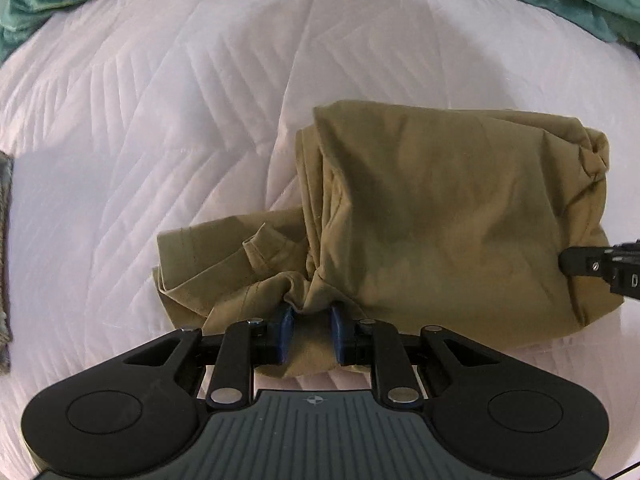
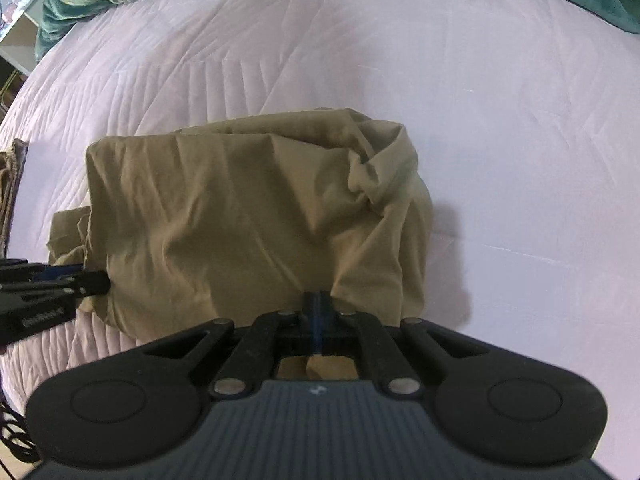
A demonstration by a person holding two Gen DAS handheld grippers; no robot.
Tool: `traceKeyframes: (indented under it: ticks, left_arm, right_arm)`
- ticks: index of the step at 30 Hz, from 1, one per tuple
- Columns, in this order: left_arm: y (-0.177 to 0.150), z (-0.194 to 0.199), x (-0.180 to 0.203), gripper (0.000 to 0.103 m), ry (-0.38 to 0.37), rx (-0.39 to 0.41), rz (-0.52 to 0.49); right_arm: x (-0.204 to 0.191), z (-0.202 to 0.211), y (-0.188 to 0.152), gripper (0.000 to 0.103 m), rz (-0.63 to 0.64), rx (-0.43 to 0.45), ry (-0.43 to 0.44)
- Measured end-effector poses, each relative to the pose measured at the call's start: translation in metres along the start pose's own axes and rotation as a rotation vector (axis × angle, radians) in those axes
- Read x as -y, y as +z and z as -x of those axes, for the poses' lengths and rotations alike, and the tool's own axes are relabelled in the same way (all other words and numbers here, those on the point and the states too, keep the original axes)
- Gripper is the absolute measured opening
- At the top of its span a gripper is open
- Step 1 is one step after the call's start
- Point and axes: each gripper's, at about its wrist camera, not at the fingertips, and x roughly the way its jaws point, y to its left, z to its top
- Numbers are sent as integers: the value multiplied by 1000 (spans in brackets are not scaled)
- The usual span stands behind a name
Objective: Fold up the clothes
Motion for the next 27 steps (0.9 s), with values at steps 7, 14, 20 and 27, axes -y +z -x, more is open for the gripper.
traceKeyframes:
  ticks: [7,14,20,27]
  left_arm:
    - [-26,53,-48,23,-7,48,63]
    - [-18,31,-129,27,-96,33,218]
    - [2,4,-130,54,-158,21,261]
    - [19,-32,-116,54,-149,4,246]
  right_arm:
    - [-26,53,-14,4,63,87,26]
    - [-83,52,-30,31,162,66,60]
    - [-111,47,-24,45,210,84,28]
    - [-117,42,-13,46,211,87,15]
